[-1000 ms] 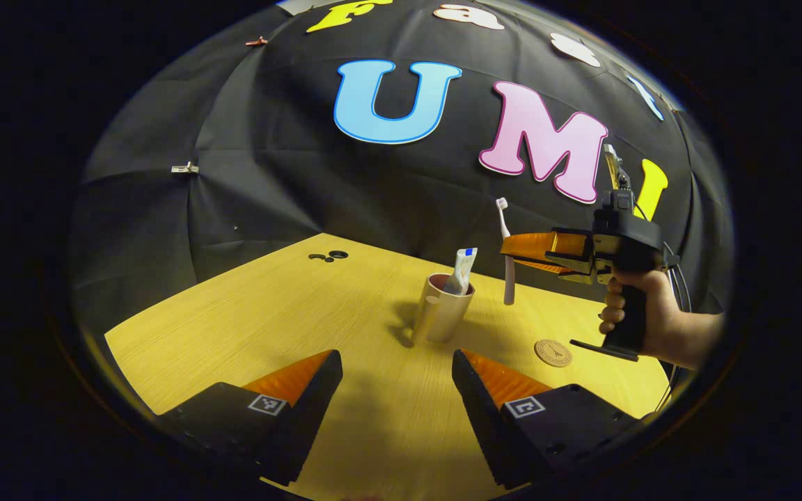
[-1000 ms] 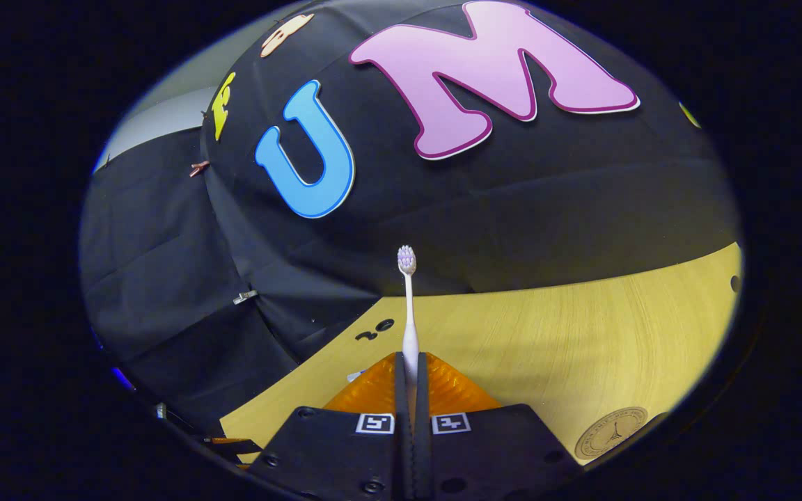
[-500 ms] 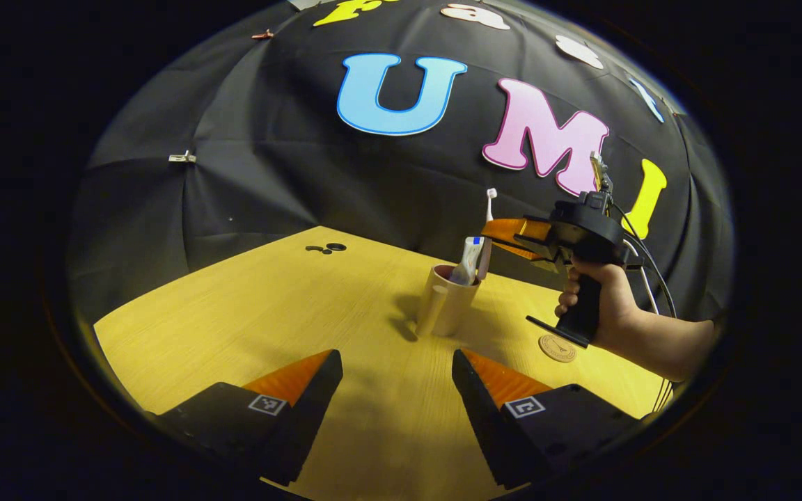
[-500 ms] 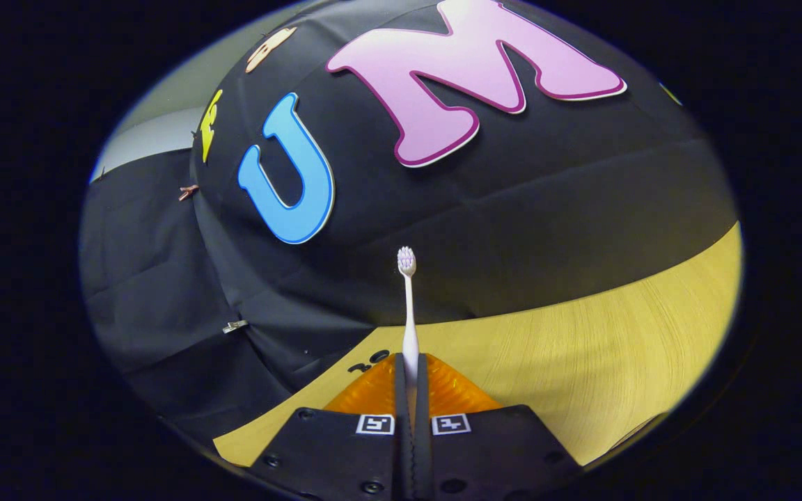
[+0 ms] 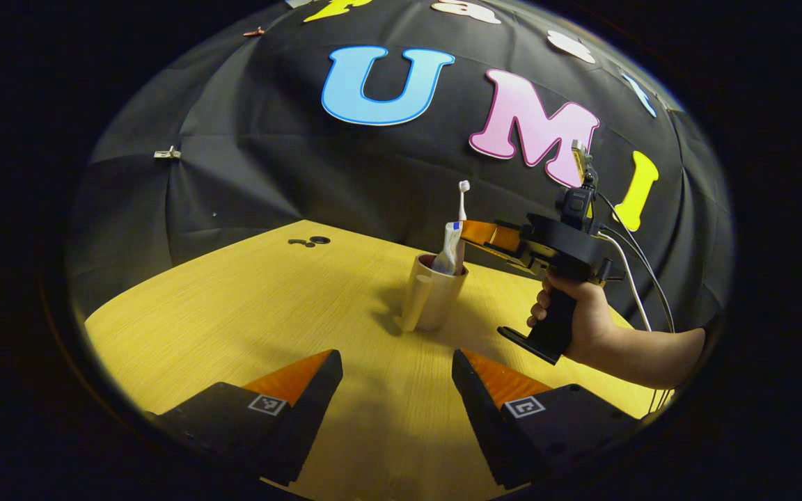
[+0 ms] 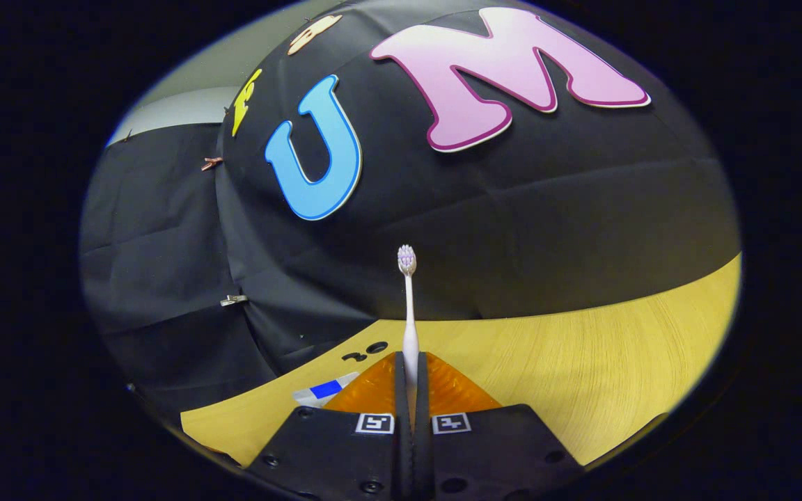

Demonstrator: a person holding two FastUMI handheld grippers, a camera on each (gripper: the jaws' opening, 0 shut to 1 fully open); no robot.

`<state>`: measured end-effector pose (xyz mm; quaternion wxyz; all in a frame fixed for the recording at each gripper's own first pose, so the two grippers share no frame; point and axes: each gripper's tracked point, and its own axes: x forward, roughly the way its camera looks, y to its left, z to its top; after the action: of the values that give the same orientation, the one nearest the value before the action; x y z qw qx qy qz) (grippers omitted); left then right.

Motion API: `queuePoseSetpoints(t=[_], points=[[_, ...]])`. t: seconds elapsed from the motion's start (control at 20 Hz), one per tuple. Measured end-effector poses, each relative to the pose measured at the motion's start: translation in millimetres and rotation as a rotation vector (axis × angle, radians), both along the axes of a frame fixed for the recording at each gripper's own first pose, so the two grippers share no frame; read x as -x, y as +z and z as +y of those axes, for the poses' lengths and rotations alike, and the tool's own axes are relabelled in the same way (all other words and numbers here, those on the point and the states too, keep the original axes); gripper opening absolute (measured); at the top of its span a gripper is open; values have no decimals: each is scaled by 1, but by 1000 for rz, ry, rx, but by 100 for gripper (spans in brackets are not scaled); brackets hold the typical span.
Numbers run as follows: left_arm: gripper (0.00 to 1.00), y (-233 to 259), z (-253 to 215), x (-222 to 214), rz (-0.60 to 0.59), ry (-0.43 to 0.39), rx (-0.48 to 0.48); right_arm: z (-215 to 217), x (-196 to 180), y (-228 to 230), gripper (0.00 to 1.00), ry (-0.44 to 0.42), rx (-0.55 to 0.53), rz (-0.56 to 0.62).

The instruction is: Put the toothbrush and toothpaste on the desktop into the cup, then pick up the cup and place it on the coaster on the desktop.

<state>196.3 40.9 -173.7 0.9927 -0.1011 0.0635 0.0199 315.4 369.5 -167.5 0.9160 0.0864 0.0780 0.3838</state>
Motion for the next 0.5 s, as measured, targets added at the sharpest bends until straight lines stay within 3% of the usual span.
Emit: queuePoseSetpoints(t=[0.25, 0.3, 0.35, 0.4, 0.5], points=[[98, -5, 1, -4, 16, 2, 9, -11, 6, -2, 10, -1, -15, 27], [98, -5, 2, -4, 17, 4, 8, -14, 7, -1, 17, -2, -10, 21], [98, -5, 2, -4, 17, 4, 7, -17, 8, 0, 5, -4, -8, 15], [98, -6, 0, -6, 17, 2, 6, -20, 9, 2, 30, -3, -8, 9], [97, -7, -2, -8, 23, -2, 3, -26, 11, -1, 30, -8, -1, 18]])
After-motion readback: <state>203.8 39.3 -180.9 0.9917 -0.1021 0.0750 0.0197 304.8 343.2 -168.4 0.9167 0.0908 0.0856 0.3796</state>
